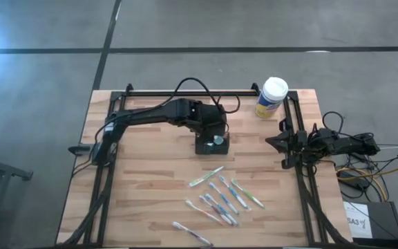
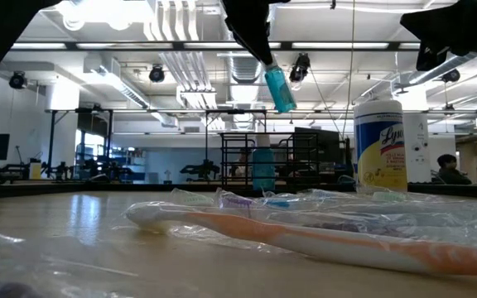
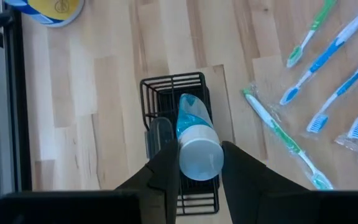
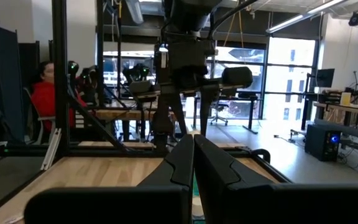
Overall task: Pick & Place toothbrushing station
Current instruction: Put the blue mouthwash into the black wire organizer
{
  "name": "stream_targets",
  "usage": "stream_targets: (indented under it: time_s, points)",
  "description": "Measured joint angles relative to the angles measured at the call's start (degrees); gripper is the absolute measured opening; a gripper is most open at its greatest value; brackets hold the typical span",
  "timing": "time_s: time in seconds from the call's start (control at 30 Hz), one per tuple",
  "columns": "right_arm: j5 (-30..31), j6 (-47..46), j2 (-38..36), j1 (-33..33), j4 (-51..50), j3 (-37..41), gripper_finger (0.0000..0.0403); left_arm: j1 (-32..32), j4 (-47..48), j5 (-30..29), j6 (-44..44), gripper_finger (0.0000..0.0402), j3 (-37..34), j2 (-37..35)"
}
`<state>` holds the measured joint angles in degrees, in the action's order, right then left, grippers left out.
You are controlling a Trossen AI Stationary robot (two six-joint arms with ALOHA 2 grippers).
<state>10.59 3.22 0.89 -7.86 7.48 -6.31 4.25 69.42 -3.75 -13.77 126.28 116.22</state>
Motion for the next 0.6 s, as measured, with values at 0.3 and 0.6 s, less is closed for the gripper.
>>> stream_targets:
  time_s: [0.3,0.6]
  points:
    - [0.0,0.0,0.0,0.0,0.0,0.0,0.0008,0.0,0.6,-2.2,-2.7,0.0095,0.0,3.3]
    - [0.0,0.2,0.0,0.0,0.0,0.0,0.0008,0.3,1.1,-2.2,-3.2,0.0095,0.0,4.1]
